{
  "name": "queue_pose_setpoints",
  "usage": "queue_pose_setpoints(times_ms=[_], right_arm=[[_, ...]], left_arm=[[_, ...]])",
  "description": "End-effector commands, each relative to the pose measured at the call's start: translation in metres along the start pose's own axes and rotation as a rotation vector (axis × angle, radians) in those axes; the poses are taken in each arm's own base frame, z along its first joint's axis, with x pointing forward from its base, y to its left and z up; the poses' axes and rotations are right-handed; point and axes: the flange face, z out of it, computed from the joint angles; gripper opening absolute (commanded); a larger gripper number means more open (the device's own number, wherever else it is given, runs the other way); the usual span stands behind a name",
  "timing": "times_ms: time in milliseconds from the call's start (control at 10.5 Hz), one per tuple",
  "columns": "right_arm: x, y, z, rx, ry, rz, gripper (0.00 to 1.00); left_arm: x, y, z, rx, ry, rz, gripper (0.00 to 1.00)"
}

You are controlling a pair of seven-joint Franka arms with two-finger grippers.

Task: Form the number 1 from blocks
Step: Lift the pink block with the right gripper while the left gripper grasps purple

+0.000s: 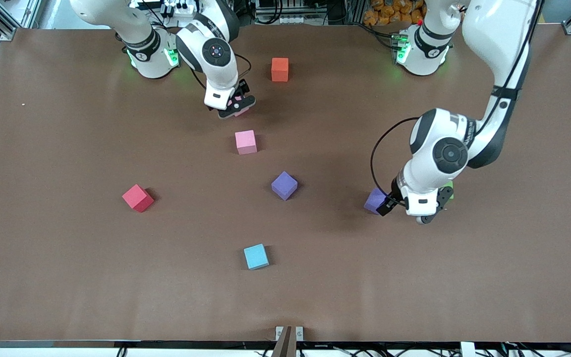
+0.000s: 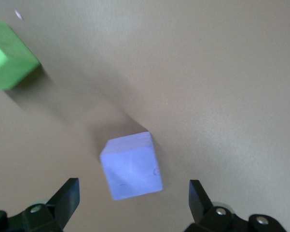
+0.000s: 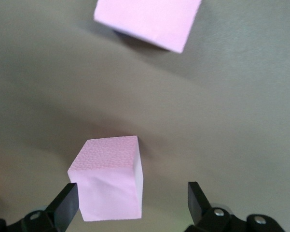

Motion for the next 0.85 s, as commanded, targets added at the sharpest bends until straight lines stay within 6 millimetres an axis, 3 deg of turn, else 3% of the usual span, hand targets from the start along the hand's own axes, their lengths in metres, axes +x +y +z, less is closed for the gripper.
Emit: queue_pose_setpoints(times_ms=[0,190,569,759], right_arm=[[-0.008,-0.021,0.013,0.001,0.026,0.014,1.0],[-0.01,-0.032,0.027,-0.006,0.029,0.016,1.0],[-0.02,-0.026,0.047,-0.009,0.056,0.011,0.99],[-0.02,-0.027,0.044,-0.007,0.06,0.01,0.57]], left_arm=[[0.008,0.002,0.016,0.007,0.002,-0.065,1.0],[0.012,-0.002,0.034,0.03,-0.007,-0.08,1.0],[0.011,-0.004,0.053,0.047,-0.018,-0.082,1.0],[0.007,-0.003,0.062,0.051,-0.022,-0.078,1.0]])
